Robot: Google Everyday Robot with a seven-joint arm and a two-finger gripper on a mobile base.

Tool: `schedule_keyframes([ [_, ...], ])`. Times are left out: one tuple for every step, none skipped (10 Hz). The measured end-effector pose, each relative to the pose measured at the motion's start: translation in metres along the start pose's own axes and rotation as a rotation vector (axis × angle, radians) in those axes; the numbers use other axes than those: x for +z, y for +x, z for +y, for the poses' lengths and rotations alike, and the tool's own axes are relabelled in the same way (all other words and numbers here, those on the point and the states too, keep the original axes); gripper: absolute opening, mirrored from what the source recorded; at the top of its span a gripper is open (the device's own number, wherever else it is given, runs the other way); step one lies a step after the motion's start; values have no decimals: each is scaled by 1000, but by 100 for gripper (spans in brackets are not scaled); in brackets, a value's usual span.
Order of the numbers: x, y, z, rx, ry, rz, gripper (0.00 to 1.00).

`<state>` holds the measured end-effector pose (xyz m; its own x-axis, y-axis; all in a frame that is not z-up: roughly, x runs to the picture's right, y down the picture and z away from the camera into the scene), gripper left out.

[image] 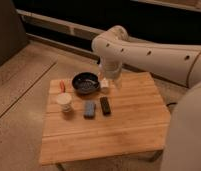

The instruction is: Move the arm in a circular motion

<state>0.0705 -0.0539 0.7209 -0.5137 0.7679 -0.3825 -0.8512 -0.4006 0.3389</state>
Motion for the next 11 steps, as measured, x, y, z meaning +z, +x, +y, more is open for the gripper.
schedule_keyframes([
  [3,-23,3,19,32,-14,65],
  [7,-40,9,14,52,-22,65],
  [16,-54,29,-13,51,-24,65],
  [26,-61,57,-64,42,-22,65],
  [34,-62,80,-111,32,-17,65],
  [41,-57,104,-166,20,-8,65],
  [48,-49,126,-221,8,3,65],
  [55,-37,145,-281,1,17,65],
  [59,-25,157,-327,-2,26,65],
  [61,-5,169,-390,-2,37,65],
  [59,13,175,-440,-4,37,65],
])
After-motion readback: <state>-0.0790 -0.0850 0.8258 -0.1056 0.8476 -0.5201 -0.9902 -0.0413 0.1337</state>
